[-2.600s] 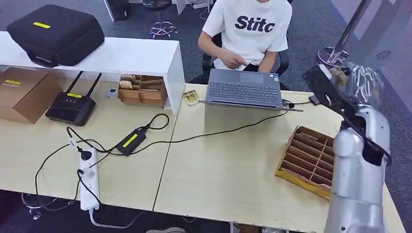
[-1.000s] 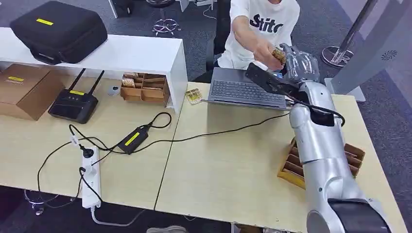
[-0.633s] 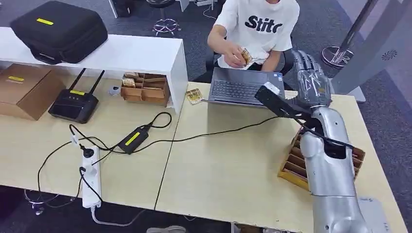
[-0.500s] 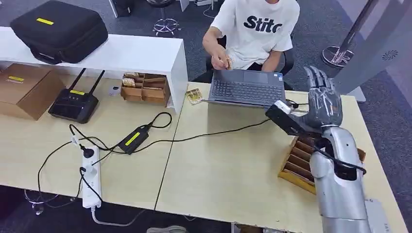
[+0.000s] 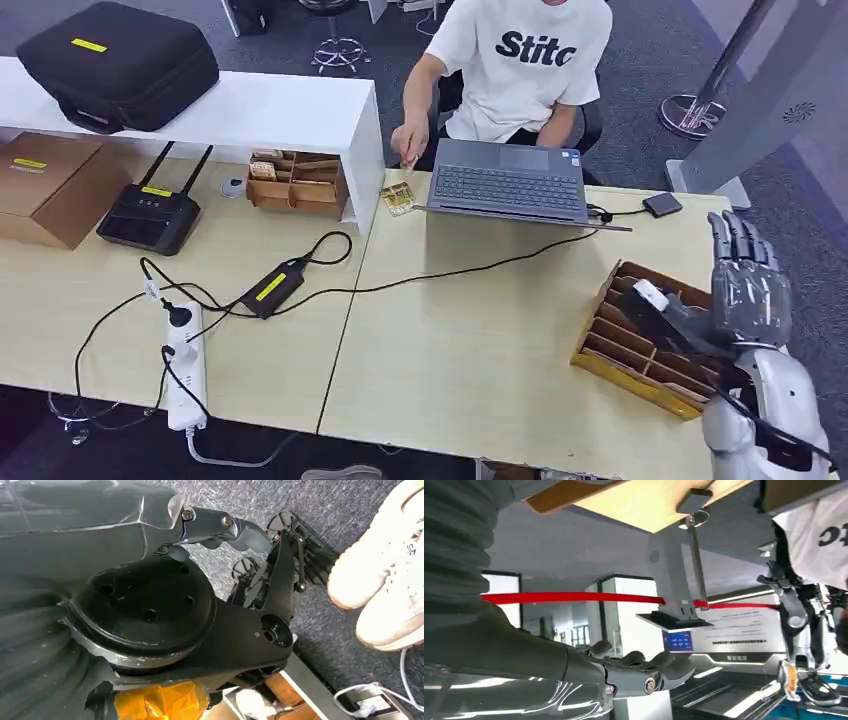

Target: Pass the card to the sensor for recognition and then transmit it.

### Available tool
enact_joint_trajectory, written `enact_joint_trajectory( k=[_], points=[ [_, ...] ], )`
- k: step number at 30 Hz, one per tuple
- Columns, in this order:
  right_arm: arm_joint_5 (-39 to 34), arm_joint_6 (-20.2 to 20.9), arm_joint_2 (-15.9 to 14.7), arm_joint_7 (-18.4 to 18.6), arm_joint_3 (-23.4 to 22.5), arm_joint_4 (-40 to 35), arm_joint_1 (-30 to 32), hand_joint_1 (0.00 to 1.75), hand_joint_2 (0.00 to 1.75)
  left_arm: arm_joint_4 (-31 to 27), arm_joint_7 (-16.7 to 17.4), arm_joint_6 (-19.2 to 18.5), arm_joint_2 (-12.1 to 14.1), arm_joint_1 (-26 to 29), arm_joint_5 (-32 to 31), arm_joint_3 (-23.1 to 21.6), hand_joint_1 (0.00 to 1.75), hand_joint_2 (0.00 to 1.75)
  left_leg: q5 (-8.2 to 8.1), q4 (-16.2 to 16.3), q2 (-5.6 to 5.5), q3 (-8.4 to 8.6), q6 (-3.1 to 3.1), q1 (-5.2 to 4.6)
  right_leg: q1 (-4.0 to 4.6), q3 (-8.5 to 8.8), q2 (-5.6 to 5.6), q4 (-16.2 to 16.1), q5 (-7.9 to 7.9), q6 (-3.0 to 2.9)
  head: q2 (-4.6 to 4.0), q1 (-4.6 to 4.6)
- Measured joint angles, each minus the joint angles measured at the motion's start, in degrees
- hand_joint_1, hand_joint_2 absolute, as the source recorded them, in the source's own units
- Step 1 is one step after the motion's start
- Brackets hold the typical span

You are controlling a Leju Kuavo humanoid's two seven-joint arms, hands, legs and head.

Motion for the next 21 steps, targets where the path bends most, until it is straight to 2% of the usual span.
enact_joint_trajectory(
  k=[21],
  points=[
    [2.16, -0.07, 0.00, -1.14, -4.40, -0.44, 3.19, 0.00, 1.75, 0.00, 0.07, -0.02, 0.04, -0.03, 0.00, 0.02, 0.00, 1.75, 0.00, 0.00, 0.01, 0.01, 0.00, 0.00, 0.00, 0.00, 0.03, 0.00, 0.00, 0.00, 0.00, 0.02]
  ],
)
